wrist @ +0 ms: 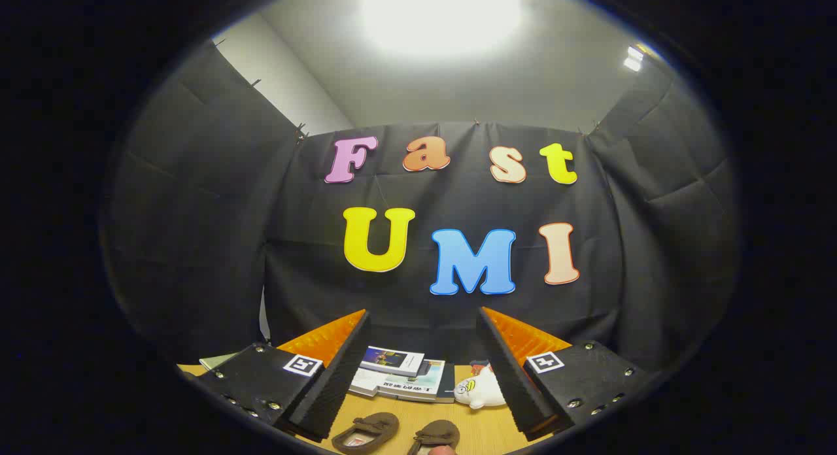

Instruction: Open the storage box then place both shoes into the box .Put the left shoe in first, then the right shoe, with the right side of both shoes facing outward in a uniform manner.

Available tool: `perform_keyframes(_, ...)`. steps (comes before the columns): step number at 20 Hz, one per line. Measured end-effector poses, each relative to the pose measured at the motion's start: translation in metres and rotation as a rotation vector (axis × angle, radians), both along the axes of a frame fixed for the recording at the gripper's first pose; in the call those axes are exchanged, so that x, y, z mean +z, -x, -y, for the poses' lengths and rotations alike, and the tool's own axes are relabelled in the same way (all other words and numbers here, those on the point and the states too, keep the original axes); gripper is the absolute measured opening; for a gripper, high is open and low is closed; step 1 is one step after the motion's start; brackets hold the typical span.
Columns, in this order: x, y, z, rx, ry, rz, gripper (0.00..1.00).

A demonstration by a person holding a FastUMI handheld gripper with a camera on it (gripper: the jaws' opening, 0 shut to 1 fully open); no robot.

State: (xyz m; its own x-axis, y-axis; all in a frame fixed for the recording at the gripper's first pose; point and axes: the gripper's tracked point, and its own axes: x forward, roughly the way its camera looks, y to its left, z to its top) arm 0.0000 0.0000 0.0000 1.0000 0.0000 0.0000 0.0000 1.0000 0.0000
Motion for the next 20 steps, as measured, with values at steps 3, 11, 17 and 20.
perform_keyframes(3, -0.004, 0.001, 0.001, -0.002, -0.025, -0.008, 0.98)
perform_keyframes(11, -0.005, 0.008, 0.009, -0.027, -0.081, 0.004, 0.98)
perform_keyframes(17, -0.014, 0.008, 0.005, -0.005, -0.131, -0.015, 0.98)
perform_keyframes(20, -0.018, 0.006, 0.003, 0.001, -0.121, -0.024, 0.98)
